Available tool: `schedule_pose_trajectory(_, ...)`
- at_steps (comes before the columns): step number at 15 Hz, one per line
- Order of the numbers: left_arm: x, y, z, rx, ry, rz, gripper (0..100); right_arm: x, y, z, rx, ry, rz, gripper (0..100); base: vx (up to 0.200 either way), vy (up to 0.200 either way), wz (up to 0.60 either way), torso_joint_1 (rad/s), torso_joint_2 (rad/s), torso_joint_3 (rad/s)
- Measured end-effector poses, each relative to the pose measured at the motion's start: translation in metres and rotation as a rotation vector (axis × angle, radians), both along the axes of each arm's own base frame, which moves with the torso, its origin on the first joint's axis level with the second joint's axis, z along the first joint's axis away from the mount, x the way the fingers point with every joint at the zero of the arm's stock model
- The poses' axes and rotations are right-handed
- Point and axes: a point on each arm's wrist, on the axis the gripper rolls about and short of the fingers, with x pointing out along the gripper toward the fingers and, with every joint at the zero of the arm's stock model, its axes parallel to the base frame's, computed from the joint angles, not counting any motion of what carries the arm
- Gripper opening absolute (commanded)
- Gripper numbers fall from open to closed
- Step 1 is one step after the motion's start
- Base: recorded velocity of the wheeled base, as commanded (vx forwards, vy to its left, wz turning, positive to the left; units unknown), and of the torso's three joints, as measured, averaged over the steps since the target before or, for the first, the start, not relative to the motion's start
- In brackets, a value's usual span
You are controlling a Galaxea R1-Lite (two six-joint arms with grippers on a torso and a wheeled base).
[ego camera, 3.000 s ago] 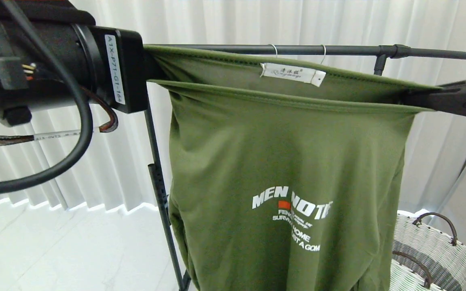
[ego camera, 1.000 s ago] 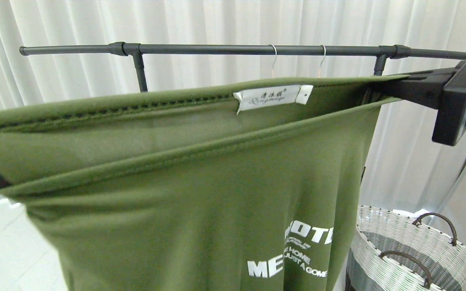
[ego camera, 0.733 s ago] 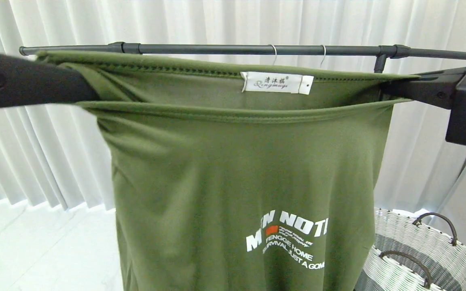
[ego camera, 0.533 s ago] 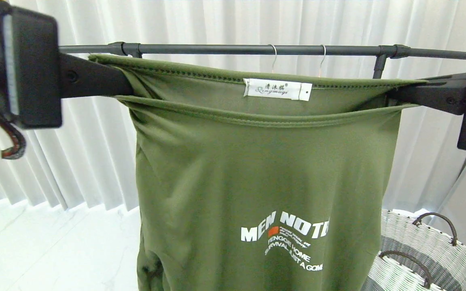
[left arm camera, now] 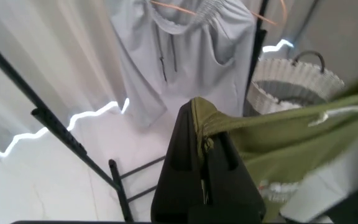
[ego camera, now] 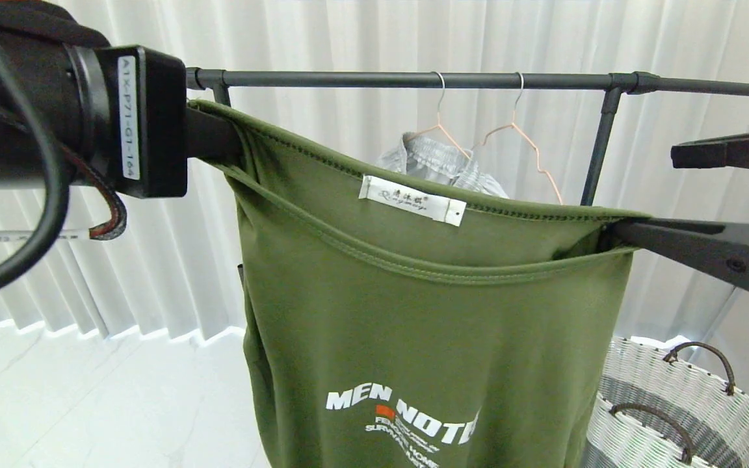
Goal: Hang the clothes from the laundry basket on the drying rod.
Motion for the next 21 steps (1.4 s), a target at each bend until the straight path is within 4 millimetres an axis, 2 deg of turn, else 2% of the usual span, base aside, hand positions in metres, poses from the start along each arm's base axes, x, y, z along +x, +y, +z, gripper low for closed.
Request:
schedule_pose_trajectory(5, 0.009, 0.003, -0.015, 0.057, 0.009, 0.113, 0, -0.018, -0.014, -0.006, 0.035, 0.019, 0.072, 100, 0.000, 0.000, 0.00, 0.000, 0.00, 0.000)
schedule_pose_trajectory(12, 0.005, 0.008, -0.030, 0.101, 0.036, 0.131, 0, -0.021, -0.022, -0.012, 0.150, 0.118, 0.044, 100, 0.000, 0.000, 0.00, 0.000, 0.00, 0.000)
schedule_pose_trajectory(15, 0.000, 0.013, -0.033, 0.110, 0.038, 0.129, 0, -0.013, -0.029, -0.030, 0.071, 0.179, -0.076, 100, 0.000, 0.000, 0.00, 0.000, 0.00, 0.000)
schedule_pose_trajectory(18, -0.007, 0.020, -0.039, 0.156, 0.029, 0.115, 0, -0.005, -0.045, -0.055, -0.099, 0.289, -0.313, 100, 0.000, 0.000, 0.00, 0.000, 0.00, 0.000)
schedule_pose_trajectory(21, -0.012, 0.025, -0.042, 0.172, 0.027, 0.108, 0, 0.001, -0.052, -0.071, -0.169, 0.302, -0.455, 100, 0.000, 0.000, 0.00, 0.000, 0.00, 0.000)
